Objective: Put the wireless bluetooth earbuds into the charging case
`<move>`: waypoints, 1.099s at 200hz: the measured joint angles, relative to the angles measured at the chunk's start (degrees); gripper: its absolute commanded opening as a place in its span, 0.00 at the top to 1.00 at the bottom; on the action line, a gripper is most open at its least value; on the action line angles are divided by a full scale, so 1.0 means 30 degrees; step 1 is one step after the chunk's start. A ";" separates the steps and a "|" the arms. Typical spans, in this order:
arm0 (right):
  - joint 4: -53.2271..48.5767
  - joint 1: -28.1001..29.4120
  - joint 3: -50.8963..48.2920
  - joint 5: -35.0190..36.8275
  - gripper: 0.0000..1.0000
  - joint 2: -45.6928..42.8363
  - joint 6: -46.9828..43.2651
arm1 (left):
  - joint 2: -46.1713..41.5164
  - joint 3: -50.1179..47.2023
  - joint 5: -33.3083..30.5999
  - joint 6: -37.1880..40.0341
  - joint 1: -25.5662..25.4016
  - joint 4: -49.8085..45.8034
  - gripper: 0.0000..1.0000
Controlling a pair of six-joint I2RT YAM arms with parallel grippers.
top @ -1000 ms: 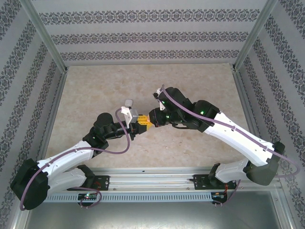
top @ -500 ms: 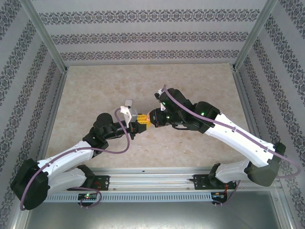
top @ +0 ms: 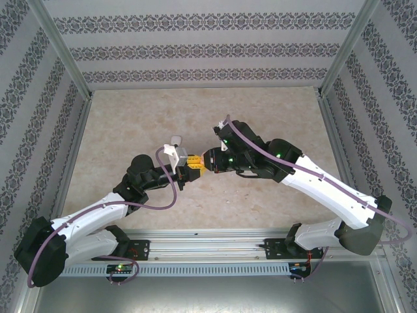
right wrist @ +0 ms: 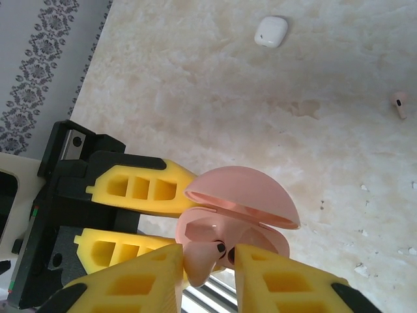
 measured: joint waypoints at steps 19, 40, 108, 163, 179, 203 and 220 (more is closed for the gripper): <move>-0.0058 -0.0102 -0.0015 -0.0087 0.72 -0.0044 0.0087 | 0.0000 0.0000 0.0000 -0.0066 0.0000 0.0007 1.00; -0.0051 -0.0240 -0.0015 -0.0233 0.72 -0.0058 0.0131 | 0.0000 -0.0007 0.0000 -0.0175 0.0000 0.0058 1.00; -0.0044 -0.0627 -0.0153 -0.1151 0.72 -0.0102 0.0707 | 0.0007 -0.0131 0.0321 -0.0597 0.0000 0.0233 1.00; 0.0073 -0.0984 -0.0903 -0.1428 0.66 -0.0940 0.1129 | 0.0226 -0.0291 0.0568 -0.1086 0.0000 0.0823 1.00; 0.0073 -0.1311 -0.0947 -0.1122 0.65 -0.1231 0.1122 | 0.0226 -0.0291 0.0874 -0.1268 0.0000 0.1326 1.00; 0.0131 -0.1537 -0.1056 -0.0911 0.63 -0.1457 0.1107 | 0.0226 -0.0291 0.1217 -0.1588 0.0000 0.2047 1.00; 0.0219 -0.1537 -0.1107 -0.0947 0.63 -0.1501 0.0954 | 0.0255 -0.0291 0.1450 -0.1814 0.0000 0.2353 1.00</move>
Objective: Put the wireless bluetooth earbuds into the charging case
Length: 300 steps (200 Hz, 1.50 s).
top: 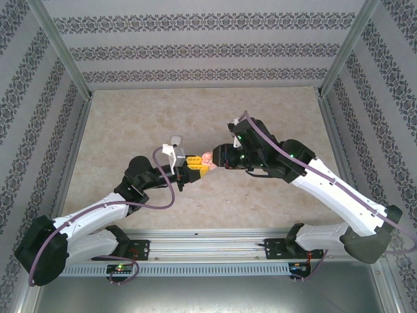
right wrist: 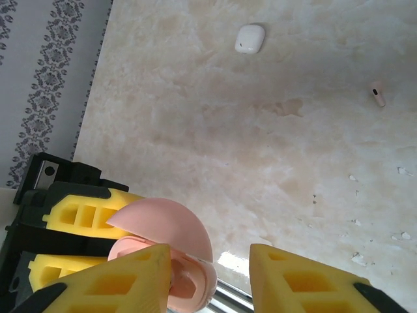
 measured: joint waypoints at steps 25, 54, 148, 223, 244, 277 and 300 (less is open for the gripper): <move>0.0219 0.0000 0.0007 -0.0291 0.66 -0.0066 -0.0699 | 0.0175 -0.0022 0.0117 -0.0350 0.0000 0.0284 1.00; -0.0029 -0.0124 0.0321 -0.0692 0.71 -0.0182 -0.1945 | 0.0386 -0.0036 0.0364 -0.0721 0.0000 0.0743 1.00; -0.1290 -0.0117 0.1428 -0.2106 0.74 -0.0444 -0.3184 | 0.0823 -0.0109 0.0495 -0.1501 0.0000 0.1749 1.00; -0.1413 0.1275 0.1953 -0.0211 0.60 0.0670 0.1486 | -0.0073 -0.0109 -0.2186 0.0903 -0.0015 -0.0379 1.00; -0.1428 0.1304 0.2120 0.0474 0.60 0.1275 0.2193 | -0.0299 -0.0109 -0.3359 0.1916 -0.0102 -0.0772 1.00; -0.1654 0.1304 0.2943 0.1333 0.61 0.2251 0.2922 | -0.0386 -0.0219 -0.4459 0.3126 -0.0270 -0.0925 1.00; -0.1902 0.1304 0.3767 0.1566 0.61 0.2994 0.3111 | -0.0386 -0.0342 -0.4874 0.3730 -0.0299 -0.1071 1.00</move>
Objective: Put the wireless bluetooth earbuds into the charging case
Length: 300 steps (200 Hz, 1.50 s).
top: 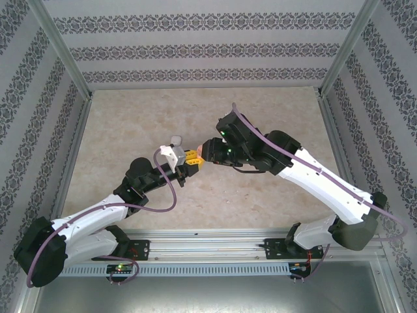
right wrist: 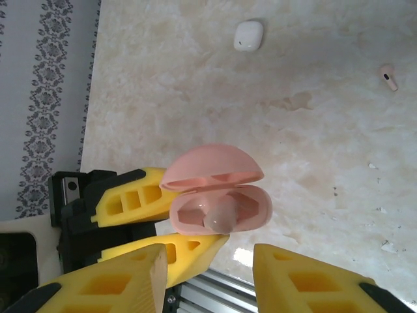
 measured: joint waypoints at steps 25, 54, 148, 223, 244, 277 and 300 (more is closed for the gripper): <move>-0.0291 0.0000 0.0364 0.0131 0.61 0.0488 0.0080 | -0.0015 -0.0051 -0.0364 0.0561 -0.0087 -0.0080 1.00; -0.0750 0.0000 0.0670 0.0262 0.61 0.0976 0.0211 | -0.0066 -0.0080 -0.0612 0.1071 -0.0095 -0.0087 1.00; -0.1260 -0.0095 0.1392 0.0248 0.66 0.2229 0.0415 | -0.0444 -0.0211 -0.0750 0.2040 -0.0299 -0.0430 1.00; -0.1406 -0.0168 0.1690 0.0015 0.77 0.2565 0.0277 | -0.0525 -0.0335 -0.0721 0.2186 -0.0313 -0.0670 1.00; -0.1559 -0.0168 0.1705 -0.0095 0.81 0.2586 0.0058 | -0.0583 -0.0335 -0.0721 0.2193 -0.0313 -0.0750 1.00; -0.2033 -0.0175 0.2178 -0.0189 0.87 0.2973 -0.0772 | -0.0685 -0.0364 -0.0714 0.2186 -0.0313 -0.1093 1.00; -0.2623 -0.0168 0.2688 -0.0306 0.88 0.3344 -0.1712 | -0.0787 -0.0415 -0.0568 0.2186 -0.0313 -0.1348 1.00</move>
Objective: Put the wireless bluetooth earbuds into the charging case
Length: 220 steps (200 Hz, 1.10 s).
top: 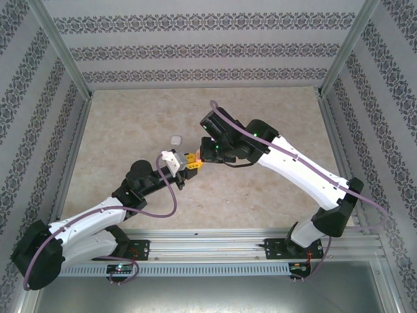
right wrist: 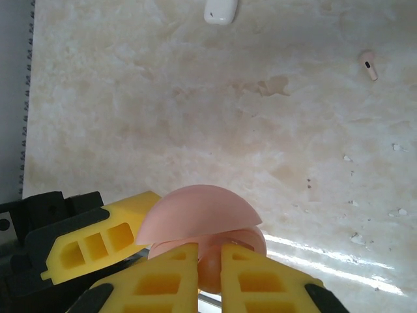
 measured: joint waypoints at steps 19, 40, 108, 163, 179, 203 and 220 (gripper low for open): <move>-0.0503 0.0000 0.0386 -0.0248 0.89 0.0189 -0.1005 | -0.0153 -0.0058 0.0342 -0.0022 0.0000 -0.0175 1.00; -0.0984 0.0007 0.0554 -0.0648 0.90 0.0219 -0.2171 | -0.0233 -0.0124 0.0903 -0.0160 0.0000 -0.0189 1.00; -0.1341 0.0015 0.0073 -0.1931 0.90 -0.0474 -0.5945 | -0.0095 -0.0219 0.3031 -0.1486 0.0000 0.0153 1.00; -0.1639 0.0015 -0.0029 -0.2419 0.90 -0.0583 -0.8692 | 0.0379 -0.0219 0.4102 -0.2448 0.0007 0.0685 1.00; -0.1647 0.0015 -0.0138 -0.2535 0.89 -0.0641 -0.9449 | 0.0444 -0.0219 0.4342 -0.2637 0.0015 0.0685 1.00; -0.1596 0.0007 -0.0452 -0.2827 0.88 -0.0831 -1.0491 | 0.0561 -0.0219 0.4830 -0.3002 0.0022 0.0707 1.00; -0.1610 0.0007 -0.0641 -0.3045 0.87 -0.0954 -1.1249 | 0.0729 -0.0219 0.5275 -0.3351 0.0015 0.0794 1.00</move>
